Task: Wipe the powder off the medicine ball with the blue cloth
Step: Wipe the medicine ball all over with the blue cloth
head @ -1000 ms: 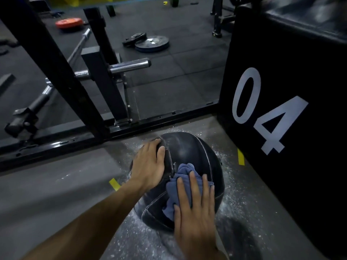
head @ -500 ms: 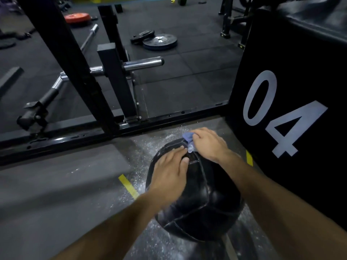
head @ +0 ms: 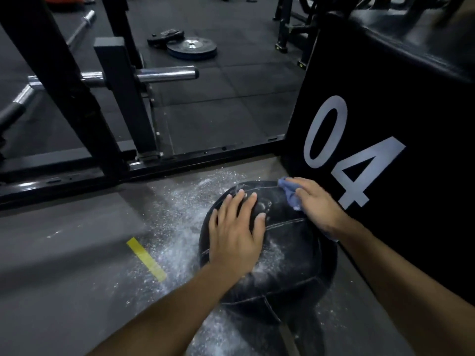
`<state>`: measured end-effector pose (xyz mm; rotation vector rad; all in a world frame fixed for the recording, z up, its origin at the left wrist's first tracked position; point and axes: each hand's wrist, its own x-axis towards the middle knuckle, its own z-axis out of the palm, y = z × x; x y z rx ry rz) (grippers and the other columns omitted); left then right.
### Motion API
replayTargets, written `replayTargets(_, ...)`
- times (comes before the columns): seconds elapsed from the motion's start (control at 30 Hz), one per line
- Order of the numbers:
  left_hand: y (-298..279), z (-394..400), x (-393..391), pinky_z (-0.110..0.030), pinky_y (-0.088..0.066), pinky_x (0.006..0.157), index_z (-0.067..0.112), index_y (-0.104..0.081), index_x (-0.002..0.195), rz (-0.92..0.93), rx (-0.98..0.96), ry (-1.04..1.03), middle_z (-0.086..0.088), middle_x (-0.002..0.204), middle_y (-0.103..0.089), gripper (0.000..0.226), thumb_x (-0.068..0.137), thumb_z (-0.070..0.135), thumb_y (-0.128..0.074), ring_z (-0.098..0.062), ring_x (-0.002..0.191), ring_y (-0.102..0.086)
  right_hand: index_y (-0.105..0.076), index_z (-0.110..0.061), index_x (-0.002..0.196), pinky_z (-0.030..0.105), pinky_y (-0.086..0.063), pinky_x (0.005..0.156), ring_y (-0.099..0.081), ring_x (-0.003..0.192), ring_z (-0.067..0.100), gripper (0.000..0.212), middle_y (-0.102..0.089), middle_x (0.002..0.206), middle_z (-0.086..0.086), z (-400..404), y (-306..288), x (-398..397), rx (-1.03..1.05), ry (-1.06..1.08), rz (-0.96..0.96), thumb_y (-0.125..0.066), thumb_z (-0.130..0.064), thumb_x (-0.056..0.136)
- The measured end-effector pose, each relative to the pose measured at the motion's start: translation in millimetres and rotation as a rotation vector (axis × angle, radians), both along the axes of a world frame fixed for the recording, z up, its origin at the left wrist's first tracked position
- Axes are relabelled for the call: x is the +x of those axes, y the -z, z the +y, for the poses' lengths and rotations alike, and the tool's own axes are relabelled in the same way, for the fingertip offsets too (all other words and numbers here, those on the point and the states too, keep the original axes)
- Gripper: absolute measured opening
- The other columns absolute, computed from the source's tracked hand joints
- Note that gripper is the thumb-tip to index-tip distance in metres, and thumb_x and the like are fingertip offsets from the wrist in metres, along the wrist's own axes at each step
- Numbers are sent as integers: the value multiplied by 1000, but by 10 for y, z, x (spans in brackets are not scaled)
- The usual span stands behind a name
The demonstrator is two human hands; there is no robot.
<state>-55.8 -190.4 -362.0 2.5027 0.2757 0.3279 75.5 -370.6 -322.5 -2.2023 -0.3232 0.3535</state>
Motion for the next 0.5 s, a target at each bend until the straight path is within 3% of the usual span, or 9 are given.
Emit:
replayTargets(0.17,42,195,-5,-48,-20,127,38,-33,160,35,-18,1,13,171,-24,69,100,64,-11,-13,158,-17,-48,-29,158,45,-19,132,-27,160,19,60,-39,168,-7,163,129,-710,-280,-78,-502,-26,-36,103)
replayTargets(0.27,46,264,-24,-46,-18,128,39,-31,161,43,-47,16,14,172,-21,72,99,65,-8,-12,159,-15,-39,-27,164,52,-12,132,-11,165,28,59,-21,176,-3,165,246,-1362,-326,-105,-669,-36,-38,106)
replayTargets(0.33,48,316,-6,-48,-19,127,40,-31,161,51,-86,22,15,171,-21,72,98,67,-7,-12,158,-17,-39,-25,164,61,-14,129,-11,164,35,61,-19,177,2,161,397,-1714,-411,-191,-786,-41,-38,105)
replayTargets(0.4,71,369,20,-48,-20,127,43,-30,160,51,-118,37,17,170,-22,70,98,68,-8,-10,158,-17,-38,-24,165,65,-19,125,-13,163,39,62,-19,177,5,169,505,-1812,-504,-256,-833,-42,-39,105)
replayTargets(0.5,97,425,4,-46,-16,128,45,-29,160,82,-146,61,20,170,-19,68,100,67,-8,-7,158,-14,-32,-26,167,64,-17,128,-11,164,38,64,-18,177,5,314,384,-1611,-545,-219,-752,-38,-38,105)
